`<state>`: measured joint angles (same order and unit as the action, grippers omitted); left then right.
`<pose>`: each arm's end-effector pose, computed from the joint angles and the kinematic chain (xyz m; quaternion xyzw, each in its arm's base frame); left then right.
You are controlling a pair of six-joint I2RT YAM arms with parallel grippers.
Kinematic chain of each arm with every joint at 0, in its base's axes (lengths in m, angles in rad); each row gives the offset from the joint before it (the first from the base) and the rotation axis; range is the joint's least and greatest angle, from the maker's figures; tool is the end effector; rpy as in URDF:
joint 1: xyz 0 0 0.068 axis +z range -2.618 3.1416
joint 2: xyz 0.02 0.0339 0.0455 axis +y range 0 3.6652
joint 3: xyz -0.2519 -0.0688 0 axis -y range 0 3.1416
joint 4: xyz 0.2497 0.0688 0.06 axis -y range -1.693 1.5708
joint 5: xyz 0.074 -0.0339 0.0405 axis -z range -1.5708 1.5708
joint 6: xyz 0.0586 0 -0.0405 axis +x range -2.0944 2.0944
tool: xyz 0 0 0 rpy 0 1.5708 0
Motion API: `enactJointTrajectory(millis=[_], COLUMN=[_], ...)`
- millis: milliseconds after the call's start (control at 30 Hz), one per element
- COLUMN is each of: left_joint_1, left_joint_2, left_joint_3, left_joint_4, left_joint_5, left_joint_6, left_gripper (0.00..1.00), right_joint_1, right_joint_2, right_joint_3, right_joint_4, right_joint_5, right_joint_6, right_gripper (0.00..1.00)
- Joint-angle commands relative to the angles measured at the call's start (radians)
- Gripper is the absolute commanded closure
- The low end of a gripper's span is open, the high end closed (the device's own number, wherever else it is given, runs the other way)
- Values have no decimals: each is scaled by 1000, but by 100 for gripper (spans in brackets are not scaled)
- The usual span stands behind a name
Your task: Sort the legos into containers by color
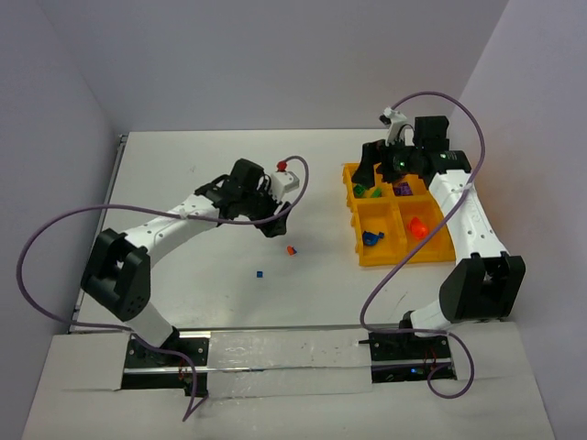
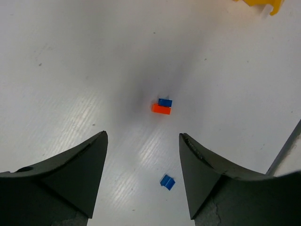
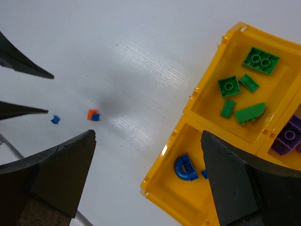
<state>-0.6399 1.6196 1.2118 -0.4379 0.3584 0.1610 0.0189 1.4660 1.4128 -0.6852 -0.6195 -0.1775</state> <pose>0.2851 -0.2379 0.2247 0.4169 0.8226 -0.2447 0.2995 0.3355 0.0404 0.3287 -0.2080 0.8548 0.2474 0.4059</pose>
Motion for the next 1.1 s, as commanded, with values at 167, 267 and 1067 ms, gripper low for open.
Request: enactJointTrajectory(millis=[167,267,1067], left_joint_1=[-92,-111,-152], left_joint_2=[128,151,270], left_joint_3=[-31,-46,-40], left_joint_4=[73,103,192], left_joint_5=[-40,-43,-110], left_joint_6=[49,79,83], left_gripper=[32,38,56], right_joint_1=[-57,-67,-79], right_joint_2=[9,25,30], right_joint_3=[-8,1,-2], right_joint_4=[25,18,15], right_joint_5=[49,48,50], right_joint_6=[25,25,15], right_gripper=[0,0,0])
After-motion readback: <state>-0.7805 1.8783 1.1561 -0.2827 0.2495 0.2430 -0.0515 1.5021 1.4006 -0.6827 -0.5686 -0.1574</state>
